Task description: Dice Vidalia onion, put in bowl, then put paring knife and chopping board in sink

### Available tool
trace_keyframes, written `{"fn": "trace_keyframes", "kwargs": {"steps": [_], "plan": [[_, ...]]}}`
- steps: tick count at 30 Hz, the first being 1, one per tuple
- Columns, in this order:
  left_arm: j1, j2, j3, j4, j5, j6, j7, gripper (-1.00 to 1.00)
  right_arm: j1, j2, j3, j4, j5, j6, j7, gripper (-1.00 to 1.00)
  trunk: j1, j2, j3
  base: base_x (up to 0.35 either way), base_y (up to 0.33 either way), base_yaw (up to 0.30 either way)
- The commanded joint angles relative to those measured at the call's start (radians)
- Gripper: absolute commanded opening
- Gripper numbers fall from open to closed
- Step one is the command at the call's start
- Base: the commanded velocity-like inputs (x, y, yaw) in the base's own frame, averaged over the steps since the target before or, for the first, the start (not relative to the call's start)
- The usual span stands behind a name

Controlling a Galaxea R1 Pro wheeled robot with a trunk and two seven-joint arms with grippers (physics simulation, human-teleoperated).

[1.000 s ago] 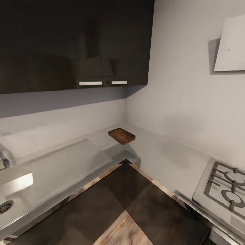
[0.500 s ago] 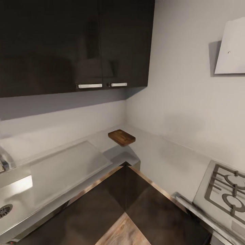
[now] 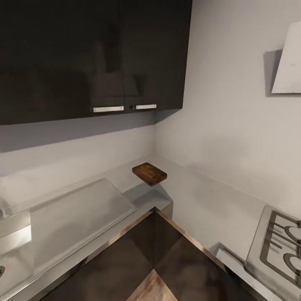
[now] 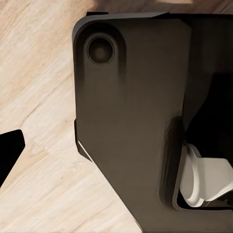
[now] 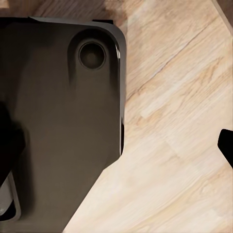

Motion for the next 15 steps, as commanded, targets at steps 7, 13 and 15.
{"fn": "trace_keyframes", "kwargs": {"steps": [7, 13, 15], "plan": [[0.000, -0.001, 0.000, -0.001, 0.001, -0.002, -0.001, 1.00, 0.000, 0.000, -0.001, 0.000, 0.001, -0.003, 0.000, 1.00, -0.027, 0.048, 0.021, 0.075, 0.058, 0.000], [0.000, -0.001, 0.000, -0.001, 0.002, -0.002, 0.000, 1.00, 0.000, 0.000, -0.001, -0.004, 0.002, -0.002, 0.000, 1.00, -0.050, 0.090, 0.039, 0.009, 0.008, 0.000], [0.000, -0.001, 0.000, -0.001, 0.001, -0.002, 0.000, 1.00, 0.000, 0.000, 0.000, -0.006, 0.002, -0.001, 0.000, 1.00, -0.057, 0.104, 0.046, 0.004, 0.002, 0.000]]}}
